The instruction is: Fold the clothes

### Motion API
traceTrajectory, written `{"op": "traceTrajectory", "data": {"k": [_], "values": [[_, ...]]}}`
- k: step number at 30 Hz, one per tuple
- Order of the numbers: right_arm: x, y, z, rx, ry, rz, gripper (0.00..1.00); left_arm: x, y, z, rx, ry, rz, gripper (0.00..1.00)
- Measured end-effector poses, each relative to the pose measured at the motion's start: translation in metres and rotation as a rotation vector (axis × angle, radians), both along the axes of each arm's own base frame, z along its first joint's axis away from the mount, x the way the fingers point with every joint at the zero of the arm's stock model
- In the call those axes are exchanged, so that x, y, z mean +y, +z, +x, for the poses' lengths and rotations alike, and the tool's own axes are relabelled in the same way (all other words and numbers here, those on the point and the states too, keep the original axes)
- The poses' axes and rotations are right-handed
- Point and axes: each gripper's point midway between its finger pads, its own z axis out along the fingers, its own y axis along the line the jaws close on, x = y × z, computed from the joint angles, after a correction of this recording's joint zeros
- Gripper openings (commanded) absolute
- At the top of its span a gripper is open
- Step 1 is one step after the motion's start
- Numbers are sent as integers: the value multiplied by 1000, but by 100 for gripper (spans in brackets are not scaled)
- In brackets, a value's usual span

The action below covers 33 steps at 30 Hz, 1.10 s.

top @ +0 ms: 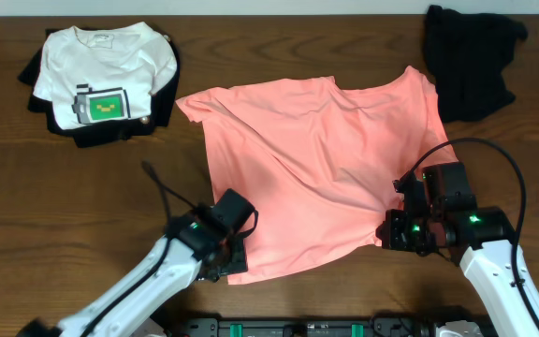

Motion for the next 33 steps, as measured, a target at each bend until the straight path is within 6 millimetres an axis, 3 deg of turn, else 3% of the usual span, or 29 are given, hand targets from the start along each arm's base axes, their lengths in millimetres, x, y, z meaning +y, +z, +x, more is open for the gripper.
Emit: {"op": "traceTrajectory", "data": {"k": [8, 24, 30, 33], "values": [[-1, 0, 0, 0, -1, -6, 1, 4, -26, -18, 163, 14, 71, 55], [-4, -2, -3, 13, -5, -24, 1, -26, -25, -23, 215, -19, -87, 54], [-4, -2, -3, 15, -5, -25, 1, -32, -24, -18, 195, -39, -120, 33], [-4, -2, -3, 15, -5, -25, 1, -34, -24, -19, 194, -51, -125, 31]]}}
